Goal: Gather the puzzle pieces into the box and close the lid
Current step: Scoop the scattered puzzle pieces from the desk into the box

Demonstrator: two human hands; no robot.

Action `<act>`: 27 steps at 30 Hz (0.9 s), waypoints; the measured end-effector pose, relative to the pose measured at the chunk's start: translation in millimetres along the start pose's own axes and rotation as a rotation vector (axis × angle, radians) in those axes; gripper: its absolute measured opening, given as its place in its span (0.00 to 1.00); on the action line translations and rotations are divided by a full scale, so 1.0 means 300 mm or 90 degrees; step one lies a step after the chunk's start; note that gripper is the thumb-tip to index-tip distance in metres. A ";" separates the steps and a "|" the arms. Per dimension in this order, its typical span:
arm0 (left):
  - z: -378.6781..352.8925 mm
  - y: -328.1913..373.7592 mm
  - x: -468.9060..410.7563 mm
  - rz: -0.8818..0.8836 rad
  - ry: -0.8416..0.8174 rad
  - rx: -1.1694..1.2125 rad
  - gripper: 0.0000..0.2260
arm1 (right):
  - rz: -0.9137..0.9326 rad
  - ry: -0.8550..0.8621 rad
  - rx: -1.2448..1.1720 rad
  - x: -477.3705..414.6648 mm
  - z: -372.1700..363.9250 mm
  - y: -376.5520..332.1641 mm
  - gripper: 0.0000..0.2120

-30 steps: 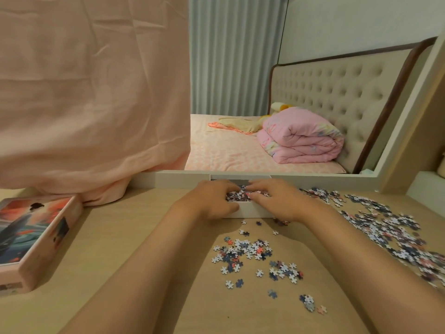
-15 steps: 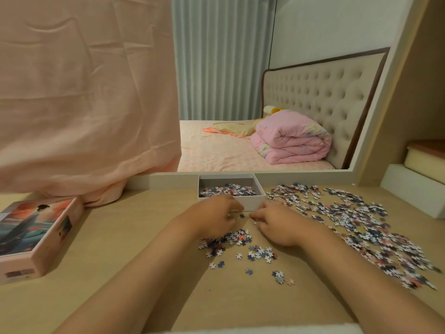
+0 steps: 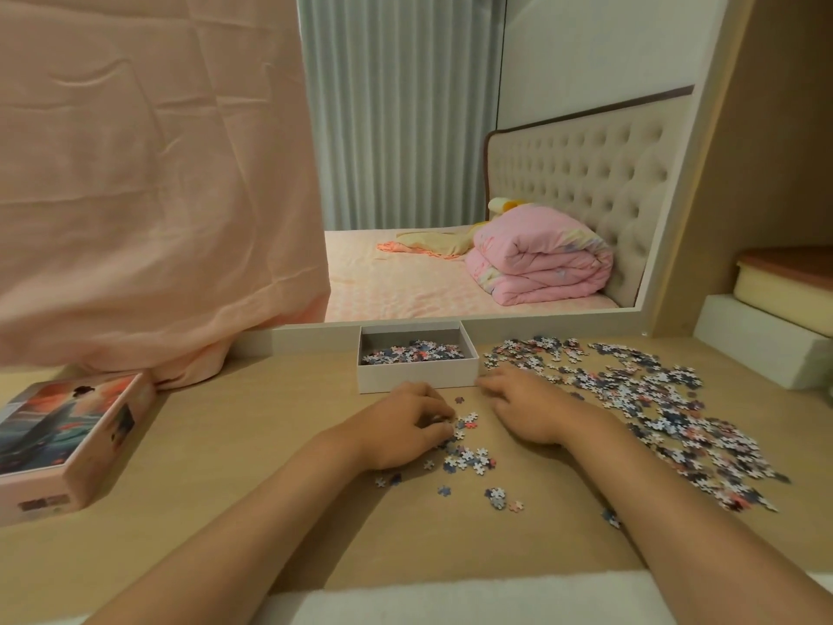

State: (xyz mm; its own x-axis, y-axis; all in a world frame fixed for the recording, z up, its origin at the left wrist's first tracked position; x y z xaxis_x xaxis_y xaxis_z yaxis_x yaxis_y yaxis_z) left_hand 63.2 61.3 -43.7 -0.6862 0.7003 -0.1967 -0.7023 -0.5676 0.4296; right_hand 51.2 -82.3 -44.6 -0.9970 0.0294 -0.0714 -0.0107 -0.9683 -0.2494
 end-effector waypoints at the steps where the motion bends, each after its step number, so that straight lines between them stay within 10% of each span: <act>1: 0.006 0.007 0.011 -0.011 0.004 0.000 0.17 | 0.009 -0.017 0.000 0.006 -0.015 -0.007 0.21; 12: -0.058 -0.007 0.057 0.035 -0.115 -0.097 0.36 | 0.037 0.058 -0.089 0.021 0.077 -0.078 0.17; 27: 0.044 0.026 0.079 -0.003 -0.031 0.011 0.24 | 0.007 -0.039 -0.073 0.061 0.069 -0.073 0.20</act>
State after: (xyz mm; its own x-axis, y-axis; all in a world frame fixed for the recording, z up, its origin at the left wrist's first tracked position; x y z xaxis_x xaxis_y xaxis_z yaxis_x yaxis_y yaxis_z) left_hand 43.9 79.3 -33.5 -0.6724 0.7236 -0.1558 -0.7019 -0.5565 0.4445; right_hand 31.5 -65.8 -20.5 -0.9999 -0.0005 -0.0163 0.0063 -0.9335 -0.3585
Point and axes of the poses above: each hand's wrist, its own x-axis away from the middle knuckle, its own z-axis out of the back of the hand, y = z × x, the point moved 10 cm from there along -x, towards the middle knuckle, and after that the axes turned 6 degrees about y, right-handed, at the moved point
